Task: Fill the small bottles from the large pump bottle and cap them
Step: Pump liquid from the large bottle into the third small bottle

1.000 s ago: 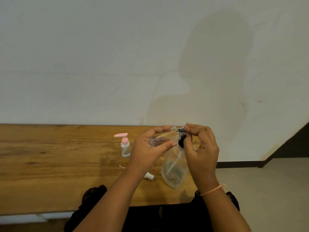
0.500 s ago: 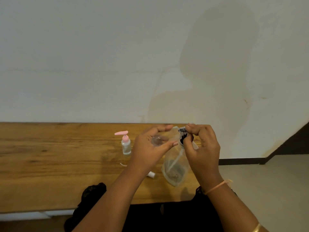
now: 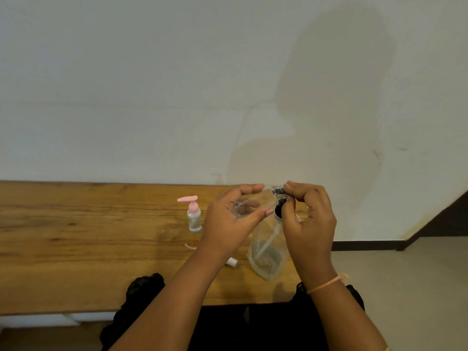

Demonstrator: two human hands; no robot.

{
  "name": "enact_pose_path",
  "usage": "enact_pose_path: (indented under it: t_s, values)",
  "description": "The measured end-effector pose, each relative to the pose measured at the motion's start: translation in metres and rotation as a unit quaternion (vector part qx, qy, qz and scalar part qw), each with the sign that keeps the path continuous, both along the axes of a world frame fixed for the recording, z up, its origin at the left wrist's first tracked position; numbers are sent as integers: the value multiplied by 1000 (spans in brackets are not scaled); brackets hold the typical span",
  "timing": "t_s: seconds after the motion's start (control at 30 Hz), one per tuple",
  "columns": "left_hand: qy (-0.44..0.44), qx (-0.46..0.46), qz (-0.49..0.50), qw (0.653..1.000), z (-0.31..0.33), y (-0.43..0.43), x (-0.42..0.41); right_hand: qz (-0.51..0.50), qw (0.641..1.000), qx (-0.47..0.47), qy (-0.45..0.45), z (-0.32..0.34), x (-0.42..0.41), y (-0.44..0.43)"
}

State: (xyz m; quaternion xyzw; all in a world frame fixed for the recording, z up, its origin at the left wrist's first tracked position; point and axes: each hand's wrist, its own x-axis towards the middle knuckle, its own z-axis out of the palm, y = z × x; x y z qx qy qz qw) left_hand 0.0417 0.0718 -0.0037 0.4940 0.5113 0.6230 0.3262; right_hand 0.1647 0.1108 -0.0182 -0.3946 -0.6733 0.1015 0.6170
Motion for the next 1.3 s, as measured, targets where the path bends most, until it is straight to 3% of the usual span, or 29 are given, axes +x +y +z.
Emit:
enact_pose_path:
  t_s: [0.17, 0.43, 0.73, 0.87, 1.13, 1.3]
  values:
    - [4, -23, -16, 1000, -3, -1, -3, -11, 999, -6, -41, -6, 0, 2]
    - [17, -4, -2, 1000, -3, -3, -1, 39, 998, -24, 50, 4, 1, -5]
    - [-27, -22, -16, 999, -5, 1, -3, 0, 1000, -17, -3, 2, -3, -4]
    - [-8, -34, -24, 999, -6, 3, -3, -14, 999, 6, -28, -8, 0, 4]
    - [15, 7, 2, 1000, -9, 2, 1, 28, 999, 3, 36, 2, 1, -4]
    - [-20, 1, -19, 1000, -7, 2, -1, 33, 999, -11, 31, 3, 3, -3]
